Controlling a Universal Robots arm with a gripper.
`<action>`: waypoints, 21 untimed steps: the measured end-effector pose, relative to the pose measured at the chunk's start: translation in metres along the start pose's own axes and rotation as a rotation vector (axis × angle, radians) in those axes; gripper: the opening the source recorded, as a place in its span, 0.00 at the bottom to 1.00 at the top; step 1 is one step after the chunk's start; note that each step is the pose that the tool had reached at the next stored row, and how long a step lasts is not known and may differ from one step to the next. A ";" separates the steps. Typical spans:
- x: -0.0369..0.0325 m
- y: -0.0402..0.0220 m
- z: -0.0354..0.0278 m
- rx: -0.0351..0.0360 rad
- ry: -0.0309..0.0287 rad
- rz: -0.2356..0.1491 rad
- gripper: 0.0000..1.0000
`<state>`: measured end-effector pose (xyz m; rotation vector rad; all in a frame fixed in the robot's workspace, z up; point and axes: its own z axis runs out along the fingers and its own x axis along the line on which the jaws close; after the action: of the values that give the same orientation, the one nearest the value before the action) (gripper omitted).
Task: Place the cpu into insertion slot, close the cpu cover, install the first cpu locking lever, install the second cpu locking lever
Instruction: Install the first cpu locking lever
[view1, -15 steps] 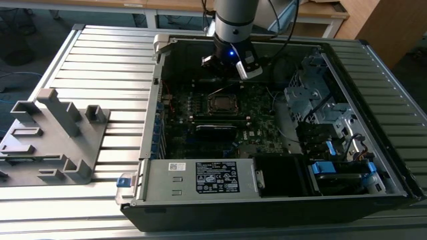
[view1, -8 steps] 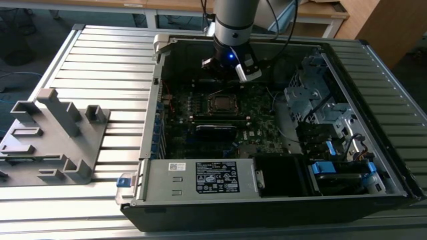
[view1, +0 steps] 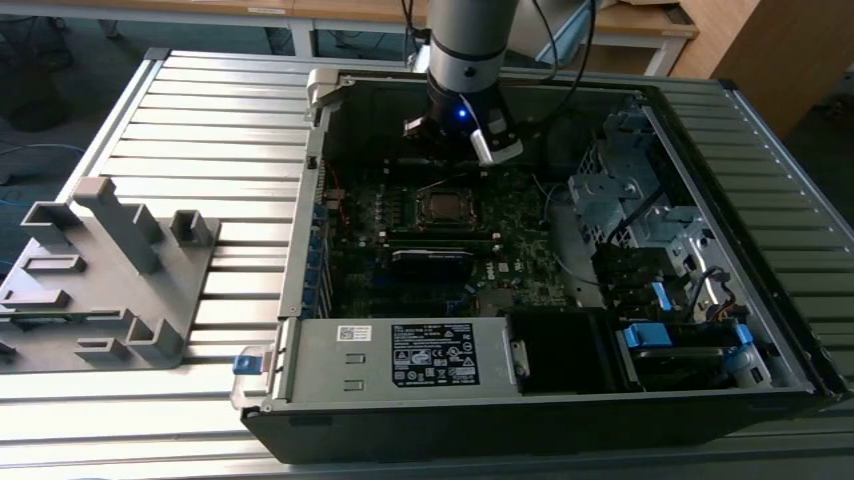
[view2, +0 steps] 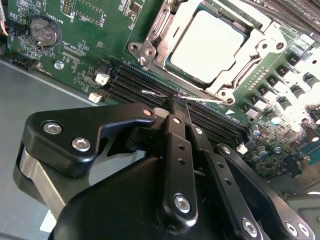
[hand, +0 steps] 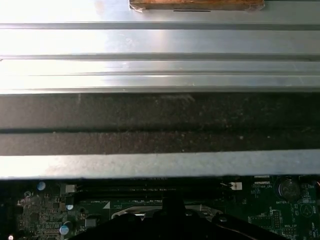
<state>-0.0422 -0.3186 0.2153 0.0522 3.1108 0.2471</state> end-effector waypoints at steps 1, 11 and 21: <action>0.0001 -0.0001 0.0004 0.0007 -0.0021 0.014 0.11; 0.0001 -0.0005 0.0040 0.0026 -0.0187 0.118 0.11; 0.0002 0.0016 0.0067 0.0039 -0.0304 0.190 0.11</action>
<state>-0.0422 -0.3160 0.2089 0.3499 3.0768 0.2410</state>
